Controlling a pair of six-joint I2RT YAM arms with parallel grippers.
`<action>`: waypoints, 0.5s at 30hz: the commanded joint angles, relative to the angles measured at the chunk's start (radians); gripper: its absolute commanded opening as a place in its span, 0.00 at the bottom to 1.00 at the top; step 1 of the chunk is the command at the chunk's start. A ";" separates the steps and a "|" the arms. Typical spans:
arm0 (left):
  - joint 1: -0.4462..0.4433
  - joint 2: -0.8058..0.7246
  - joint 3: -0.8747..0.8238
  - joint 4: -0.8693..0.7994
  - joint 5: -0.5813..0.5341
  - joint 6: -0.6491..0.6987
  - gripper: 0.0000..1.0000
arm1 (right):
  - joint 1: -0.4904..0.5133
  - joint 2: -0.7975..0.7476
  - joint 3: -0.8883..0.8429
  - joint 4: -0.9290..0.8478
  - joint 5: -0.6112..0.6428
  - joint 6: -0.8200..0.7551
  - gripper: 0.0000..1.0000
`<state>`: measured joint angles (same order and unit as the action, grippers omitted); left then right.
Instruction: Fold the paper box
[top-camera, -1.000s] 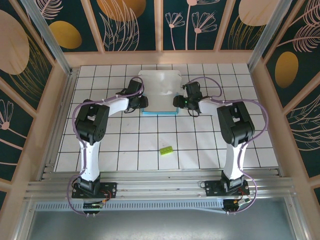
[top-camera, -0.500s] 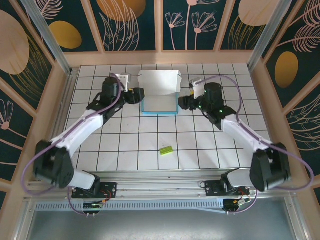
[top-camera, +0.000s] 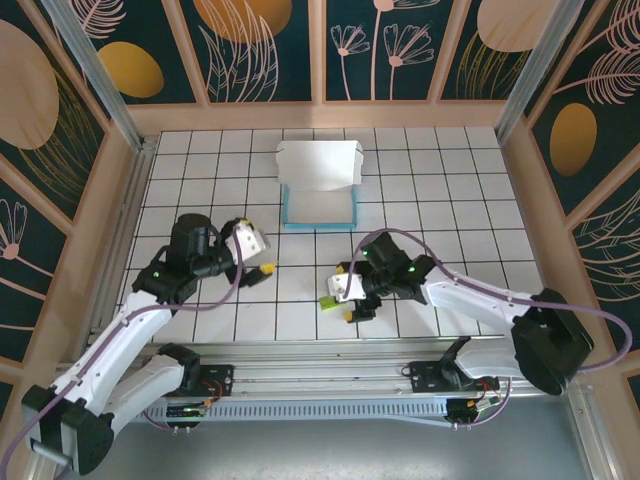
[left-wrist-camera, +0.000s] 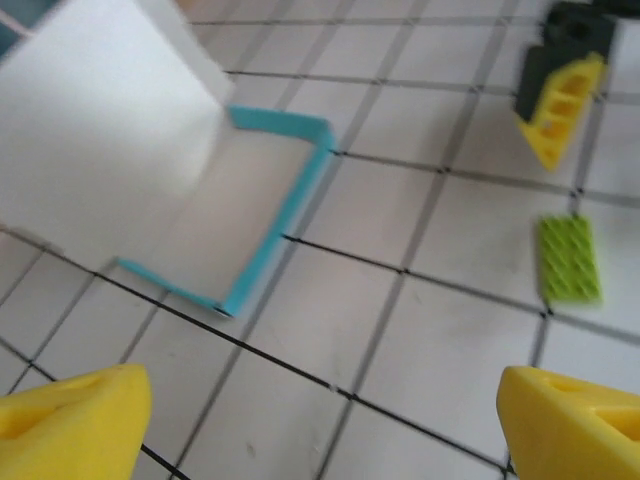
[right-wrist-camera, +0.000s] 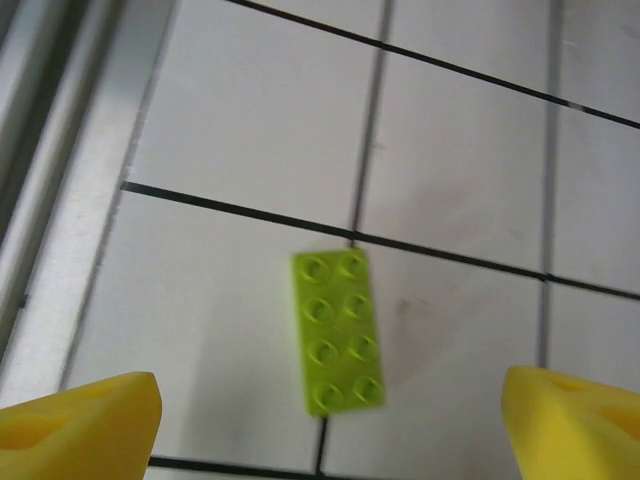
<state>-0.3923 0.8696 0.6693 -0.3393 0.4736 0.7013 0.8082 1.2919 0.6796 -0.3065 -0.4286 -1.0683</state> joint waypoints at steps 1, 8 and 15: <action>0.004 -0.061 -0.057 -0.108 0.102 0.374 0.94 | 0.026 0.076 0.043 0.034 -0.075 -0.033 0.87; 0.004 -0.003 -0.026 -0.292 0.076 0.517 0.99 | 0.029 0.288 0.132 0.044 -0.042 -0.013 0.79; 0.004 -0.002 -0.042 -0.299 0.078 0.525 0.99 | 0.022 0.394 0.175 0.019 -0.001 -0.067 0.73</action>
<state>-0.3923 0.8707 0.6189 -0.5980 0.5156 1.1671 0.8322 1.6650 0.8196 -0.2695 -0.4423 -1.0950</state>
